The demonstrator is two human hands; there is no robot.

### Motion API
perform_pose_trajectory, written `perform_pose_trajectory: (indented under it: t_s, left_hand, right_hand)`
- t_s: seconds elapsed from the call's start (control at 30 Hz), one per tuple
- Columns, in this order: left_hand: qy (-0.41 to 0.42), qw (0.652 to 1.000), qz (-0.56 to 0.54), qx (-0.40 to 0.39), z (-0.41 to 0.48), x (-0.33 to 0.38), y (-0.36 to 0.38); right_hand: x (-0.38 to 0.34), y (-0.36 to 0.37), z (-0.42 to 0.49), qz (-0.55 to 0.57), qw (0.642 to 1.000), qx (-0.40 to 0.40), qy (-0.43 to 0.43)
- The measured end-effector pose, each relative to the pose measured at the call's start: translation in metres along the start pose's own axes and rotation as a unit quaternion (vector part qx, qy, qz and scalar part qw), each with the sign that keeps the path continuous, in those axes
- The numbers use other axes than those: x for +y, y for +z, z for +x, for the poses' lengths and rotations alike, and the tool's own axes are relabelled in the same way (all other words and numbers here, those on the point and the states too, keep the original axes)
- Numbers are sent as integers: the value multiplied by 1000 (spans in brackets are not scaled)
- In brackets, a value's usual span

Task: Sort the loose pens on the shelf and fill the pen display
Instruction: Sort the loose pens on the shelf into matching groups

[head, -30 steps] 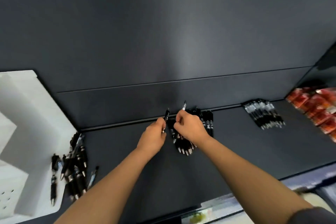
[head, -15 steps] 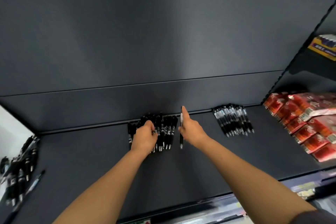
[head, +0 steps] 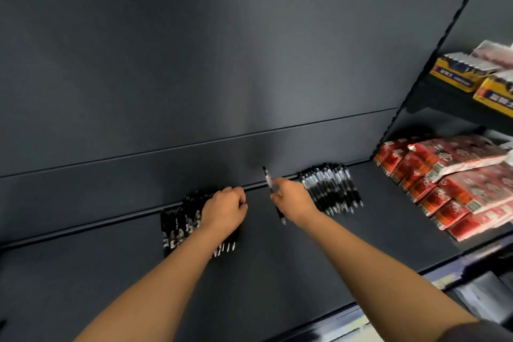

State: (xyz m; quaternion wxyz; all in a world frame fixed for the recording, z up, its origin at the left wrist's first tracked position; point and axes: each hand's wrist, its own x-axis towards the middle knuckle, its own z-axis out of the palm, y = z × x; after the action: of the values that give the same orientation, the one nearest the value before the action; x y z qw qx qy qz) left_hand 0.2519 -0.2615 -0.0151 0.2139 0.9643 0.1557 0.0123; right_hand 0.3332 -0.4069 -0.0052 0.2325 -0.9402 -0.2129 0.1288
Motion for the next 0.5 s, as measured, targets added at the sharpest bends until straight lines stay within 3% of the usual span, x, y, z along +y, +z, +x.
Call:
perform_pose_trajectory:
  t_s: [0.23, 0.5]
  left_hand:
    - [93, 995, -7, -17, 32, 63, 22]
    - [96, 995, 17, 13, 58, 125, 52]
  right_hand:
    - [64, -43, 1, -12, 993, 69, 91]
    - [149, -92, 23, -94, 980, 33, 174]
